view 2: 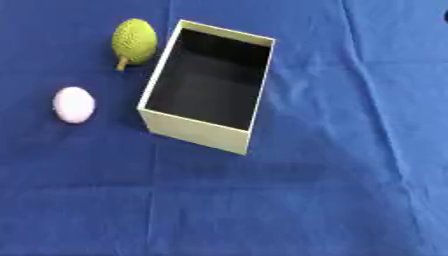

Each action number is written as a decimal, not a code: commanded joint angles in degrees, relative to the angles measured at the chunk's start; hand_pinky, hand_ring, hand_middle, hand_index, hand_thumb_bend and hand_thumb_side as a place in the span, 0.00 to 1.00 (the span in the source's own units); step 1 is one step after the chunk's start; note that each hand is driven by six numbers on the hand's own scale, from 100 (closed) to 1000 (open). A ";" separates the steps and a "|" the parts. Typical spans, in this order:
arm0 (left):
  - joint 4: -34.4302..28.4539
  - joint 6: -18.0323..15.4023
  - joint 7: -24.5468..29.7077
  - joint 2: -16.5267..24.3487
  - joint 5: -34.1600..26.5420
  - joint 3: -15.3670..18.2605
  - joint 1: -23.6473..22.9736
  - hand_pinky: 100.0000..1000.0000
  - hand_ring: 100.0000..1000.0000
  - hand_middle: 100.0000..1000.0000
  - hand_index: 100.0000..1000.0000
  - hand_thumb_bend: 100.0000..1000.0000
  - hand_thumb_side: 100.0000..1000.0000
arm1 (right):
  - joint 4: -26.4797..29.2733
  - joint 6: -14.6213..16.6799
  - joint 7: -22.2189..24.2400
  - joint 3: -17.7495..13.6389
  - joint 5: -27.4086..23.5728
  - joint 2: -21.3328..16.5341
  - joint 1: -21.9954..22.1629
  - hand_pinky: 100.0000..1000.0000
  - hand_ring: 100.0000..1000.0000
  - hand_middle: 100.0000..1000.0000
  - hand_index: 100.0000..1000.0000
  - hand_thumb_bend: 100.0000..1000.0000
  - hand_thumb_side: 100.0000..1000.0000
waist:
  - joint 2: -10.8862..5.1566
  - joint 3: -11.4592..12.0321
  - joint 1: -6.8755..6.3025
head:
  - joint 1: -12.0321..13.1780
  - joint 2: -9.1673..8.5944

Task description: Pick up objects on the table and place them in the box.

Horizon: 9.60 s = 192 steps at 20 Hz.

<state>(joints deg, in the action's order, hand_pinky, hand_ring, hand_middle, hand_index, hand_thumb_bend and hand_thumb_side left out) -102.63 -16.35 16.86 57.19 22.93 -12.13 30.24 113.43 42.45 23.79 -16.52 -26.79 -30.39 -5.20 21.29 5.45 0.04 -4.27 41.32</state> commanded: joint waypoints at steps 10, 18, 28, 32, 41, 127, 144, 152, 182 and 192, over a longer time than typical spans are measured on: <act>1.08 -1.54 9.07 1.18 -2.66 -1.40 3.97 0.84 0.89 0.83 0.91 0.14 0.56 | 1.17 0.31 1.39 -0.10 0.31 -0.67 0.03 0.90 0.88 0.39 0.81 0.00 0.47 | -1.02 -0.12 -0.31 | -0.39 -0.36; 4.10 -1.20 14.47 0.02 -0.08 -5.44 4.86 0.88 0.92 0.85 0.91 0.22 0.00 | 1.17 -0.82 2.08 0.21 0.69 -0.07 0.07 0.91 0.88 0.39 0.81 0.00 0.47 | -0.98 -0.57 -0.77 | -0.37 -0.59; 7.32 2.30 19.59 -2.54 1.47 -7.27 6.65 0.88 0.92 0.81 0.91 0.23 0.00 | 1.17 -1.83 2.90 0.58 0.96 0.60 0.05 0.91 0.88 0.39 0.81 0.00 0.47 | -0.95 -0.64 -0.81 | -0.29 -0.34; 8.98 3.07 19.75 -3.91 3.42 -8.02 7.53 0.88 0.92 0.81 0.90 0.23 0.00 | 1.17 -1.95 2.98 0.51 0.93 0.77 0.15 0.91 0.88 0.38 0.81 0.00 0.47 | -0.96 -0.74 -0.80 | -0.12 -0.25; 14.05 3.47 18.12 -8.84 7.35 -9.65 10.81 0.86 0.91 0.80 0.90 0.20 0.00 | 1.17 -2.81 3.46 0.61 1.21 1.63 0.28 0.92 0.89 0.38 0.81 0.00 0.47 | -0.93 -0.87 -0.85 | 0.16 -0.02; 27.68 -5.51 3.11 -53.03 36.09 -10.73 30.25 0.90 0.87 0.83 0.95 0.23 0.10 | 1.17 -6.20 0.35 -1.89 -1.37 3.69 0.87 0.92 0.88 0.39 0.81 0.00 0.47 | -2.78 0.10 -0.40 | 1.12 0.58; 22.01 -1.30 2.84 -51.02 30.63 -7.51 29.63 0.89 0.85 0.82 0.94 0.14 0.19 | 1.17 -6.76 0.18 -1.62 -0.47 4.33 1.22 0.93 0.88 0.38 0.80 0.00 0.47 | -2.76 -0.03 -0.25 | 1.10 0.25; 29.85 2.12 2.95 -42.24 31.73 1.14 32.33 0.88 0.87 0.82 0.93 0.19 0.21 | 1.17 -6.02 -0.57 -2.21 1.09 4.33 2.53 0.93 0.88 0.38 0.80 0.00 0.47 | -2.82 1.20 -0.64 | -2.00 0.60; 53.89 -0.04 9.85 -37.16 35.50 13.21 38.81 0.89 0.91 0.84 0.92 0.37 0.51 | 1.17 -6.86 2.65 -0.12 1.66 4.84 0.74 0.93 0.89 0.36 0.79 0.00 0.47 | -0.44 -3.76 -1.99 | 1.59 -2.58; 59.69 1.94 10.56 -37.64 39.94 14.44 40.02 0.86 0.89 0.81 0.90 0.32 0.48 | 1.17 -7.90 3.28 0.06 1.66 5.10 0.29 0.94 0.89 0.35 0.79 0.00 0.47 | 0.08 -4.78 -2.67 | 2.21 -3.05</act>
<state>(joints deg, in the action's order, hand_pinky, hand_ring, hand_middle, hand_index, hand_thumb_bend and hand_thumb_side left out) -42.82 -14.72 27.42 18.94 62.27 1.74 68.75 113.43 34.70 26.97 -16.32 -25.26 -24.57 -4.56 22.42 0.75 -2.75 -2.24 39.16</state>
